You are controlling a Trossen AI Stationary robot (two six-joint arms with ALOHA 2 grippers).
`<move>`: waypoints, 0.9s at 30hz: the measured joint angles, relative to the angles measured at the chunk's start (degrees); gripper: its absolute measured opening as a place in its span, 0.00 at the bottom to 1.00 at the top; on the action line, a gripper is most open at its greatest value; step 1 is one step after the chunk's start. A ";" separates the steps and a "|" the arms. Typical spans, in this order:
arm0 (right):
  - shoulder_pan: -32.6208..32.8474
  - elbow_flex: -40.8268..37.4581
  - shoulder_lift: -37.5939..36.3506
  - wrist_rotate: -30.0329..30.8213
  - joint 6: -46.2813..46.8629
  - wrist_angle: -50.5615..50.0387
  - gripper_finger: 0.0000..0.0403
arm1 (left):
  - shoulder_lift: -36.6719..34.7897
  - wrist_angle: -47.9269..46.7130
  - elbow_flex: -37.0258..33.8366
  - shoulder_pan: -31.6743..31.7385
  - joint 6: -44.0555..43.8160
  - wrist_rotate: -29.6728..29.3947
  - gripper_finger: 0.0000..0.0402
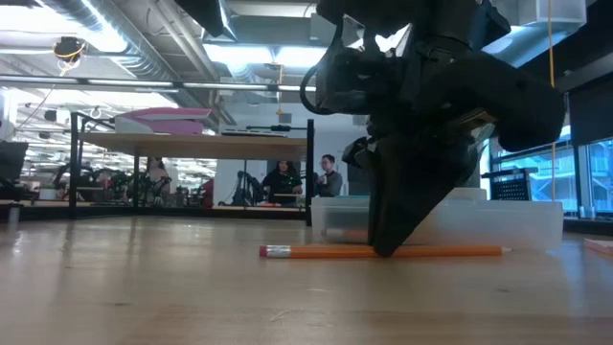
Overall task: Pack school essentials
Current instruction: Put the pencil into the supply box
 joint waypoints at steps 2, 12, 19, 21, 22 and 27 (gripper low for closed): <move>0.00 0.06 -0.06 0.02 0.04 -1.27 0.10 | 0.00 0.00 0.01 0.00 0.00 0.00 0.97; -0.11 0.03 -0.06 -2.95 0.22 -2.46 0.10 | 0.00 0.02 0.00 0.00 0.00 0.00 0.97; -0.05 0.01 -0.07 -3.98 2.89 -3.31 0.07 | 0.00 0.02 0.02 -0.02 -0.02 0.00 0.97; -0.04 -0.01 -0.08 -4.02 3.03 -3.31 0.06 | 0.00 0.02 0.00 0.00 -0.02 0.00 0.97; -0.04 -0.01 -0.08 -4.02 3.05 -3.29 0.06 | 0.00 0.02 0.00 -0.01 -0.02 0.00 0.97; 0.03 -0.05 -0.06 -3.75 3.20 -2.80 0.11 | 0.00 0.02 0.00 -0.01 -0.01 0.00 0.97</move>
